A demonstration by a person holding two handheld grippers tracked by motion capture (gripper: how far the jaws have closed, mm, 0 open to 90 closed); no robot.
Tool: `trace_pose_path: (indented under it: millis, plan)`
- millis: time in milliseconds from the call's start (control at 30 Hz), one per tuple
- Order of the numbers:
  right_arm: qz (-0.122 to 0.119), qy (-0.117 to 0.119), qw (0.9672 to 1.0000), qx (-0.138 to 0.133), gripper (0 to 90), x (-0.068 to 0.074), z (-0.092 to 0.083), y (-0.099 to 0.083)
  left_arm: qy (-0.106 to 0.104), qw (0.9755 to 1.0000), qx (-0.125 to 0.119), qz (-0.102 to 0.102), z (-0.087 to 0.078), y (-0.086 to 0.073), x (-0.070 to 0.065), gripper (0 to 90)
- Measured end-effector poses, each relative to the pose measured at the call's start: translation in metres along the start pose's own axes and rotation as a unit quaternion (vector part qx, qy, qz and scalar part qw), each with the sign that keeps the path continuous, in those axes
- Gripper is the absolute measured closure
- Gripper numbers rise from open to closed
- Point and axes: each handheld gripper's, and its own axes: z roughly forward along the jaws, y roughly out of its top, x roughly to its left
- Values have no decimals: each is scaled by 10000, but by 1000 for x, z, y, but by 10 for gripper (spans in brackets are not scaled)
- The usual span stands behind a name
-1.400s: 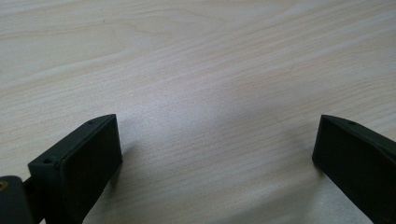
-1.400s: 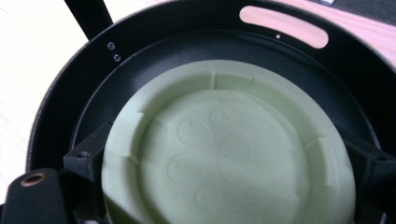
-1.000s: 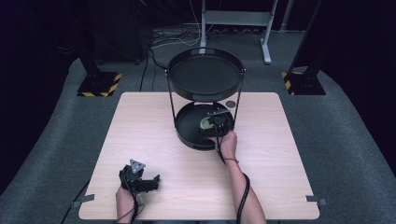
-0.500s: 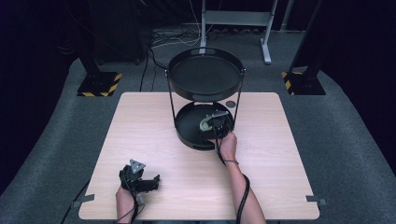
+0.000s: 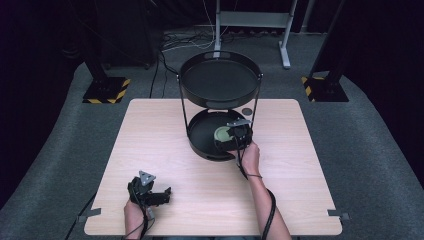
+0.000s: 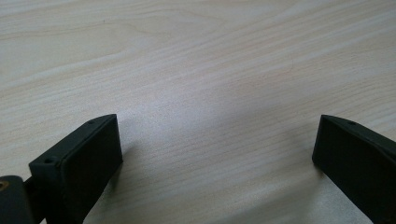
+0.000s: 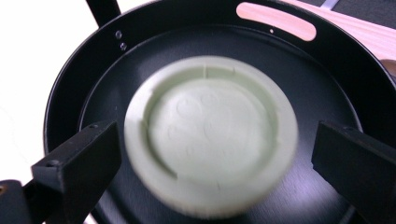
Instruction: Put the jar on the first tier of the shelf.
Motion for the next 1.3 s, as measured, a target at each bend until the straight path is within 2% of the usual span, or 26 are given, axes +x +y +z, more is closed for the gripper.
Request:
trace_pose_path:
  millis: [167,333,633,867,1100,1233,1300]
  plan:
    - [-12,14,10000,-16,8,-4,-16,-9,-8,10000,0,9,0,0,0,10]
    - [-124,-6,9999,-6,8,-6,-34,-22,-8,10000,0,6,0,0,0,10]
    - [-280,-180,9994,116,12,-8,-73,-62,-16,10000,7,29,0,0,0,10]
    - [-63,-262,9996,85,15,-13,-104,-109,-22,10000,5,40,0,0,0,11]
    - [246,-414,9988,108,14,-25,-127,-157,-53,10000,5,79,0,0,-1,11]
    - [395,-396,9984,117,11,-30,-137,-176,-53,10000,4,78,0,0,-1,11]
    - [372,-425,9984,47,9,-31,-143,-180,-57,10000,5,75,0,0,-1,10]
